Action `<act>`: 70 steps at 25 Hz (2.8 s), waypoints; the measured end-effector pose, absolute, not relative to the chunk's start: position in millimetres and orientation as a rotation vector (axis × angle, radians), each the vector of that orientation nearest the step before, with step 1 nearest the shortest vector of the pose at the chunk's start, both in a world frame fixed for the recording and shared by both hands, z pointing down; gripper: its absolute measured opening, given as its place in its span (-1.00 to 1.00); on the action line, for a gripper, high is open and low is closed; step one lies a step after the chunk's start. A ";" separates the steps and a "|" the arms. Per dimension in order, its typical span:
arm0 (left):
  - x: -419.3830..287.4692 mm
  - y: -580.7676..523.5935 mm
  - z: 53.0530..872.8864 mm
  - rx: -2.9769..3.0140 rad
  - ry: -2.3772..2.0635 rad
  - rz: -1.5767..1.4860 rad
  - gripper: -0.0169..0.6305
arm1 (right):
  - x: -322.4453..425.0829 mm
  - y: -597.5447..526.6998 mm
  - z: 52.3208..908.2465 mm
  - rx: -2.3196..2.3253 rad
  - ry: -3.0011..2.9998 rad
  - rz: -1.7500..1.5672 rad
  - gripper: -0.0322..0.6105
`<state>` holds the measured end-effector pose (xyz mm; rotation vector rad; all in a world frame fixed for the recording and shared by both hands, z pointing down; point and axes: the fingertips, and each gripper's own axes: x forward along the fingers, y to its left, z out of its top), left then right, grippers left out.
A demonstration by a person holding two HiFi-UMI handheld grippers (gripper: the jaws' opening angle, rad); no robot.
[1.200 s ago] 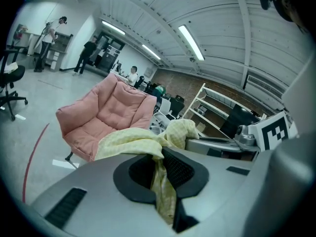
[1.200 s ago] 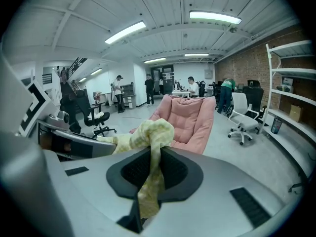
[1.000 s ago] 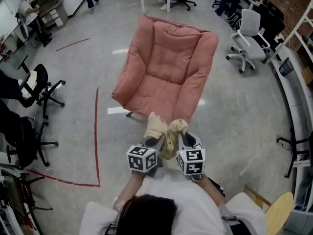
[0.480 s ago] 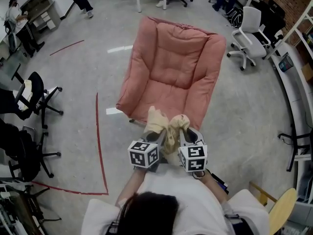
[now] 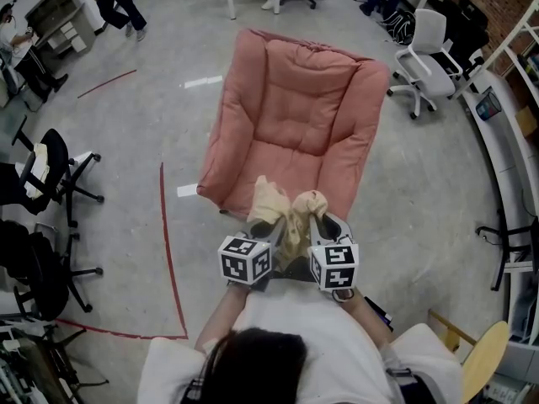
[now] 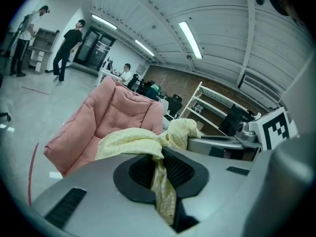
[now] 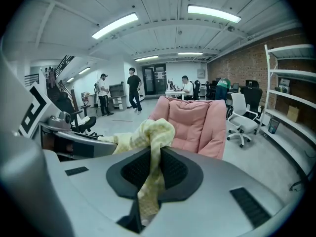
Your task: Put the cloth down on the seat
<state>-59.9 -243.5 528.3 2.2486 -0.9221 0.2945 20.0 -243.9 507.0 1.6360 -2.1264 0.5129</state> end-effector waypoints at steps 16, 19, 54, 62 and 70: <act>-47.3 -319.0 540.3 2.180 -0.991 0.316 -0.78 | 36.9 -324.7 519.6 1.539 -2.148 0.554 -0.72; -40.7 -339.1 549.5 2.153 -0.996 0.320 -0.78 | 43.1 -346.4 527.6 1.501 -2.150 0.544 -0.72; -26.9 -512.7 836.7 1.739 -1.064 0.441 -0.78 | 54.2 -539.0 834.0 1.196 -1.981 0.896 -0.71; -0.8 -514.4 895.6 1.671 -0.961 0.432 -0.78 | 63.5 -542.0 904.9 1.084 -1.902 1.025 -0.71; 0.2 -522.8 907.0 1.658 -1.026 0.588 -0.55 | 59.4 -546.3 924.9 1.046 -1.864 1.093 -0.34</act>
